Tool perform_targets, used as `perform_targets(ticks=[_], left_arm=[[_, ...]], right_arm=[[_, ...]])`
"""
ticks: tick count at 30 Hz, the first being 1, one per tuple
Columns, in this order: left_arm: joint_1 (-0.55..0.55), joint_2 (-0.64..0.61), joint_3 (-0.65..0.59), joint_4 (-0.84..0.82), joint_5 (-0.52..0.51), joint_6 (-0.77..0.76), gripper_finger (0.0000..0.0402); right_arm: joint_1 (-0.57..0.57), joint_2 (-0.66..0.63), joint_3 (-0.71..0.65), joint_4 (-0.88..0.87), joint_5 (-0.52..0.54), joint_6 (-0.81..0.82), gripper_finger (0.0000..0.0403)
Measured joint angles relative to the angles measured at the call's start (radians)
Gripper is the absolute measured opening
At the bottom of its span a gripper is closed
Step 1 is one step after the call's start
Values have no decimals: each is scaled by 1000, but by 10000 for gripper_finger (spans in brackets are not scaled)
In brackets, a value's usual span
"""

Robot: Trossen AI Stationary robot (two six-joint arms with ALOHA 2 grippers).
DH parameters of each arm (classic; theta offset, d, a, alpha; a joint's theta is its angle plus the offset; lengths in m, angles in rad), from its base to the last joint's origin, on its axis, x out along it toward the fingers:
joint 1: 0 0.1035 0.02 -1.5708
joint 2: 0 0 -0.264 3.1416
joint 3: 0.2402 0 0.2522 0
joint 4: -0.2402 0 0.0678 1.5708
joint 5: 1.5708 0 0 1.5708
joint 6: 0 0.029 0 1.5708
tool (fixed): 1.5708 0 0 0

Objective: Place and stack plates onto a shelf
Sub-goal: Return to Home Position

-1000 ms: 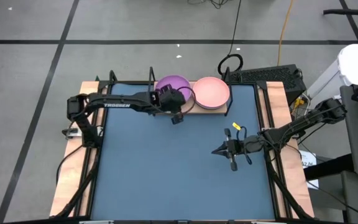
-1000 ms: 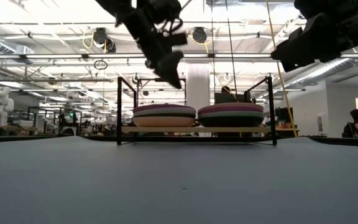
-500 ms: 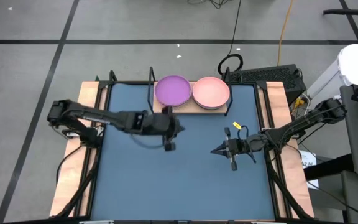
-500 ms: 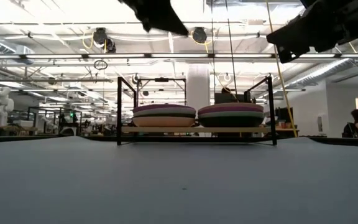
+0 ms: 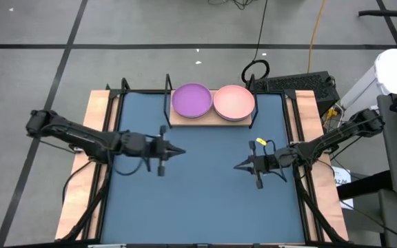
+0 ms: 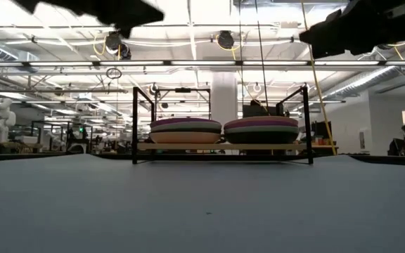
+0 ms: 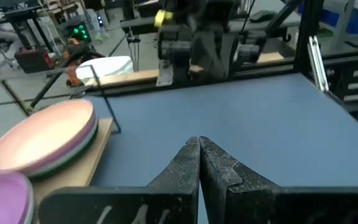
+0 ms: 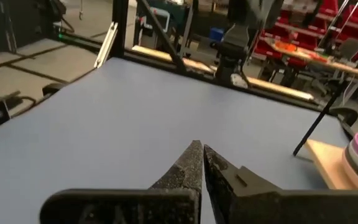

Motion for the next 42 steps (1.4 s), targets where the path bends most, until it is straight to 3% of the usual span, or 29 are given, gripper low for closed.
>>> perform_targets(ticks=[9,17,26,38,42], left_arm=[[18,-248,-245,90,2,-23,4],[17,-366,-412,137,11,-33,4],[17,-406,-501,204,13,-2,3],[17,-478,-570,211,42,-10,3],[17,-531,-596,213,56,-12,3]], right_arm=[[0,-20,-3,21,-3,-23,0],[-8,-114,-157,128,0,-55,0],[-22,-251,-328,276,-10,-27,0],[-22,-342,-332,153,-37,-14,0],[-21,-374,-332,91,-109,9,0]])
